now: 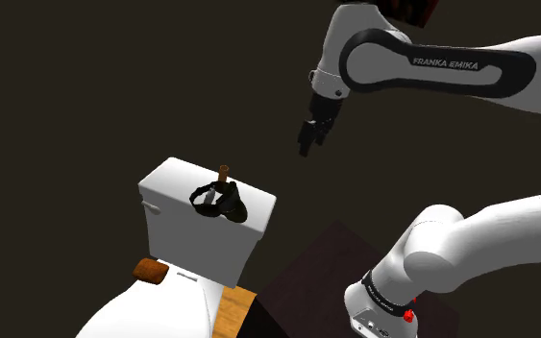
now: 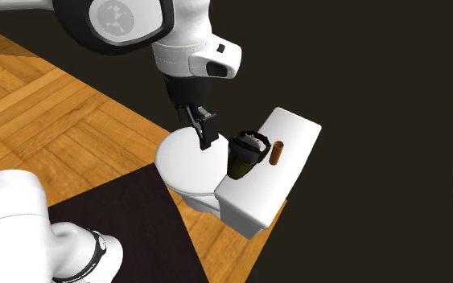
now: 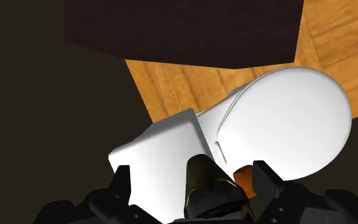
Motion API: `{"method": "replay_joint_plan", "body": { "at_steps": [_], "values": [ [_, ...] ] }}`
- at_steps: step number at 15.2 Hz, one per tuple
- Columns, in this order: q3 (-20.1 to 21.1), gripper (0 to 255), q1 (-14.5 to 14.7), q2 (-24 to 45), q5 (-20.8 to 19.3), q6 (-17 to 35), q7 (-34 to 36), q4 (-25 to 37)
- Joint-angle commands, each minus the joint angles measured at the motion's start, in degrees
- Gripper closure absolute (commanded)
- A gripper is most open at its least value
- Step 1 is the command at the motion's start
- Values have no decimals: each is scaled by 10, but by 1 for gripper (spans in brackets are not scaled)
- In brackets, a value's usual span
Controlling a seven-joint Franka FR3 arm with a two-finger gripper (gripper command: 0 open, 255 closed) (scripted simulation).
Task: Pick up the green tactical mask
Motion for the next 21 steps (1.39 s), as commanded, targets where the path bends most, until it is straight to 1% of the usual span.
{"method": "replay_joint_plan", "body": {
  "at_steps": [1,6,11,16,21],
  "values": [
    [4,0,5,40,1,35,-4,2],
    [15,0,16,139,2,103,-16,22],
    [27,0,27,243,-1,160,-25,58],
    [38,0,38,350,-10,203,-31,110],
    [48,0,52,457,-24,232,-36,177]
  ]
}}
